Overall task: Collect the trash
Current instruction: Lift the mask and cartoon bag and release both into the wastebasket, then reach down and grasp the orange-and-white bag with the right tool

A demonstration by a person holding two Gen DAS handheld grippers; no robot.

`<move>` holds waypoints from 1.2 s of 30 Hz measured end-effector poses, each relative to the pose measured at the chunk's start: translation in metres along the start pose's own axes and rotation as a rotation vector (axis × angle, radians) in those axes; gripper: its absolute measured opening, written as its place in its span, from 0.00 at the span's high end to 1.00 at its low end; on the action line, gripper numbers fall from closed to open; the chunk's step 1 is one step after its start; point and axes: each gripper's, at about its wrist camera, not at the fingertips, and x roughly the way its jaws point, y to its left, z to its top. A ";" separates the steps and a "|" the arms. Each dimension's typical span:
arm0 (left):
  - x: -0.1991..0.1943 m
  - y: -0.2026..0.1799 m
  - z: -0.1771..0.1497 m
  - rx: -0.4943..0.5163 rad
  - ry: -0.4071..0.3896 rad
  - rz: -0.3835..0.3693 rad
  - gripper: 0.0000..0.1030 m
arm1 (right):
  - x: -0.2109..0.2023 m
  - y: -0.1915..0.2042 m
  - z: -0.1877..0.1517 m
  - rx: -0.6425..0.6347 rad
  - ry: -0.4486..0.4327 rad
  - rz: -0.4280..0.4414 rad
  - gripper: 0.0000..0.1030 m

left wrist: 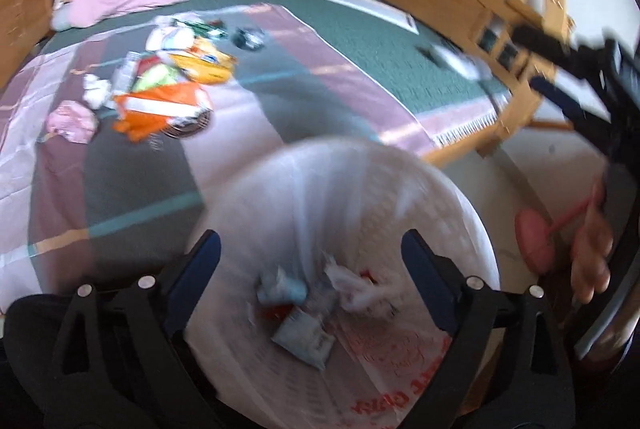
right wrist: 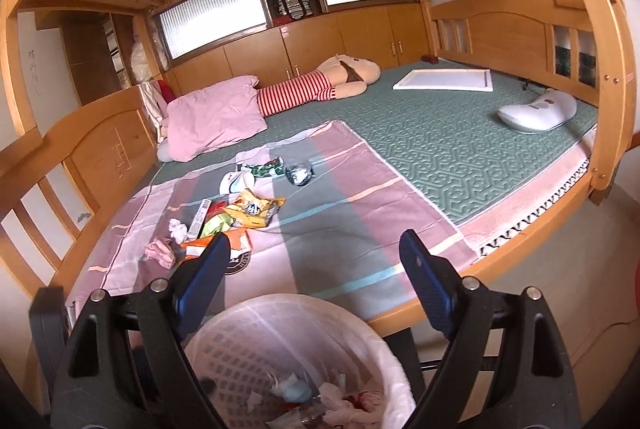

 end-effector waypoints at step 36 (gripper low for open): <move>0.028 0.267 0.022 -0.772 -0.166 0.383 0.06 | 0.395 0.158 -0.039 -0.095 0.747 0.074 0.67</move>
